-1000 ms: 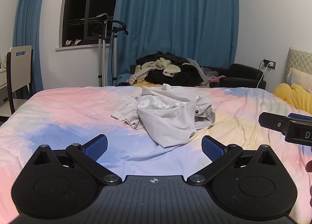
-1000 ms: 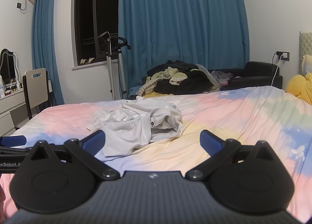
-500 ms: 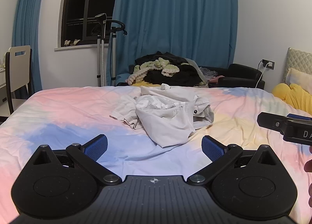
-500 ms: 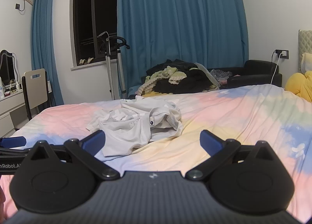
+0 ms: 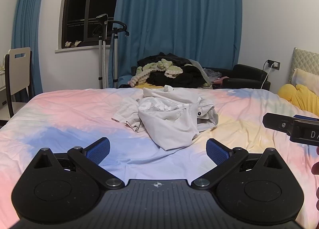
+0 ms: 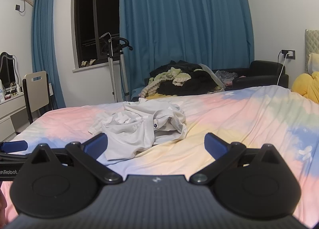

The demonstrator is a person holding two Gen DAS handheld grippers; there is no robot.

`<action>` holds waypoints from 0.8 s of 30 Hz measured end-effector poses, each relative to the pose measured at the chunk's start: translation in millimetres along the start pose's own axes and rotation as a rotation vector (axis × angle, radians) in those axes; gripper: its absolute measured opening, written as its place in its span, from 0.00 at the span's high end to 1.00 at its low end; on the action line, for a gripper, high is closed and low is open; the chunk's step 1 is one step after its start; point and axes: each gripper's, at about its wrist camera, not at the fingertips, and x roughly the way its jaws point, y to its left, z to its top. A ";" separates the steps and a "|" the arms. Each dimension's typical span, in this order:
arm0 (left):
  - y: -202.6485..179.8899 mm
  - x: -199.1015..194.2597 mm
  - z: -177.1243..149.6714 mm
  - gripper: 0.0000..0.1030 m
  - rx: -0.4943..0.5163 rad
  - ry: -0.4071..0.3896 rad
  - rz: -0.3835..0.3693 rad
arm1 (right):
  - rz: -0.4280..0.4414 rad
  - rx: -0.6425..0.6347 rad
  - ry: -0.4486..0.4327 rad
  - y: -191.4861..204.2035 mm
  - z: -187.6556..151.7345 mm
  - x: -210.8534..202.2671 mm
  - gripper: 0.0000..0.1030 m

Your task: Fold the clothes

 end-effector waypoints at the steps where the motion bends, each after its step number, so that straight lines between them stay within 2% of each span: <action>1: -1.8 4.0 1.2 0.00 0.002 0.002 0.000 | 0.000 0.000 0.000 0.0 0.0 -0.3 0.00; 8: -5.1 11.7 3.7 0.00 0.007 0.004 -0.002 | 0.000 0.003 0.001 1.1 -0.4 -1.6 0.00; 15: -13.8 16.1 5.9 0.00 0.051 -0.041 -0.054 | 0.006 0.012 0.010 0.0 1.7 2.0 0.00; 20: -35.0 39.1 17.7 0.00 0.223 -0.048 -0.104 | -0.030 0.042 -0.003 -12.7 8.4 7.7 0.00; 24: -68.6 87.4 14.2 0.00 0.401 -0.017 -0.121 | -0.070 0.105 -0.005 -34.0 13.6 11.1 0.00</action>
